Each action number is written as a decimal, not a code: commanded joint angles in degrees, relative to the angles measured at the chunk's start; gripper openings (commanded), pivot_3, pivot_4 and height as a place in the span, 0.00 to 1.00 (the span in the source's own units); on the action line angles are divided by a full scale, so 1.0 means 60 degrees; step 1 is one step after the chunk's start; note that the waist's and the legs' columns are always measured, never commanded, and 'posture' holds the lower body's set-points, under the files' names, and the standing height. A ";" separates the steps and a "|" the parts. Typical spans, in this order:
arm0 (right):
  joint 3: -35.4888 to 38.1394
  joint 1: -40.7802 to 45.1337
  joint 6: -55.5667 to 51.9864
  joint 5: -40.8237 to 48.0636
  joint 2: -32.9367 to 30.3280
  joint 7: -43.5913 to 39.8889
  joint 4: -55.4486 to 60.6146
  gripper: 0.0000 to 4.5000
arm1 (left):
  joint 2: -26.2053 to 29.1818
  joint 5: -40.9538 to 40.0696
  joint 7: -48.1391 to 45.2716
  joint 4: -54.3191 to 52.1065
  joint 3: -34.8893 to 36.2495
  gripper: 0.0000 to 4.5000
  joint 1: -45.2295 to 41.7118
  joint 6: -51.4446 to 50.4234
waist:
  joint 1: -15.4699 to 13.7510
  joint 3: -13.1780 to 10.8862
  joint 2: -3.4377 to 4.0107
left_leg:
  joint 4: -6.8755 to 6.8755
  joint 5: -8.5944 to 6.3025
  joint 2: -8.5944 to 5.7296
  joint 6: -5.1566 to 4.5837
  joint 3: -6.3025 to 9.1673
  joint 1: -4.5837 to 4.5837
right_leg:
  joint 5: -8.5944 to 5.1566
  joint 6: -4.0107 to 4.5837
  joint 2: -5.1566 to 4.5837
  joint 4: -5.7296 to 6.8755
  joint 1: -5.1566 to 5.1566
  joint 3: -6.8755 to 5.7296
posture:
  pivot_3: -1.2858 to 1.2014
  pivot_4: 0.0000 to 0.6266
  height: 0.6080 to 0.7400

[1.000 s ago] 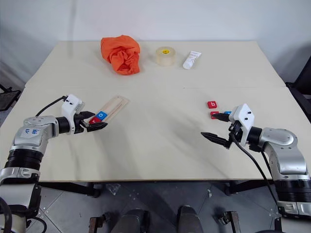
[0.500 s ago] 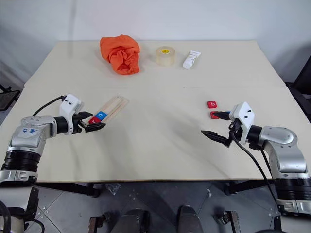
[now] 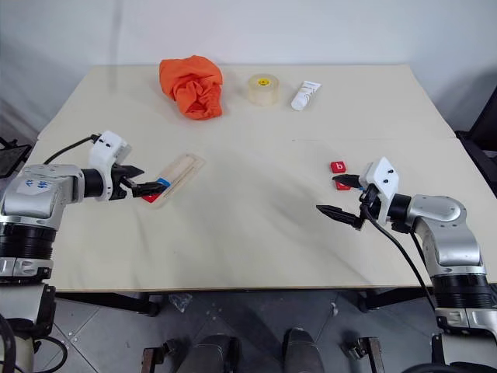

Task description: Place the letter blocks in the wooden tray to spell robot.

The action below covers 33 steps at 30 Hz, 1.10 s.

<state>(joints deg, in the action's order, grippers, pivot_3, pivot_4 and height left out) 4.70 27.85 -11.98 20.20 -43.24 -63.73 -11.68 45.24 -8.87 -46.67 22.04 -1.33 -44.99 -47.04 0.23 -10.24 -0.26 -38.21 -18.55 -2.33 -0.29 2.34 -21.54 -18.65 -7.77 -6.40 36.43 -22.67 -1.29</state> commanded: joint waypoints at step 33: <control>0.0223 0.0220 0.0284 -0.0117 0.0061 0.0034 0.0093 1.00 | -0.1007 0.1620 0.0139 0.1735 -0.1342 0.76 -0.0421 0.0971 | -0.0215 0.0008 0.0013 | -0.0071 0.0005 -0.0026 -0.0009 0.0008 0.0001 | 0.0000 0.0000 -0.0021 0.0054 0.0010 0.0001 | 0.52 0.24 1.00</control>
<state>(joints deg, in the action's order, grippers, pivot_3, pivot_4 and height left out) 4.68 29.02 -11.12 19.04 -42.58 -63.87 -13.45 40.19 -0.27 -46.62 31.96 -8.02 -49.54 -41.03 -1.06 -10.19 -0.19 -38.71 -18.52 -2.48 -0.34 2.38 -21.53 -18.65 -7.77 -6.52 36.73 -22.61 -1.28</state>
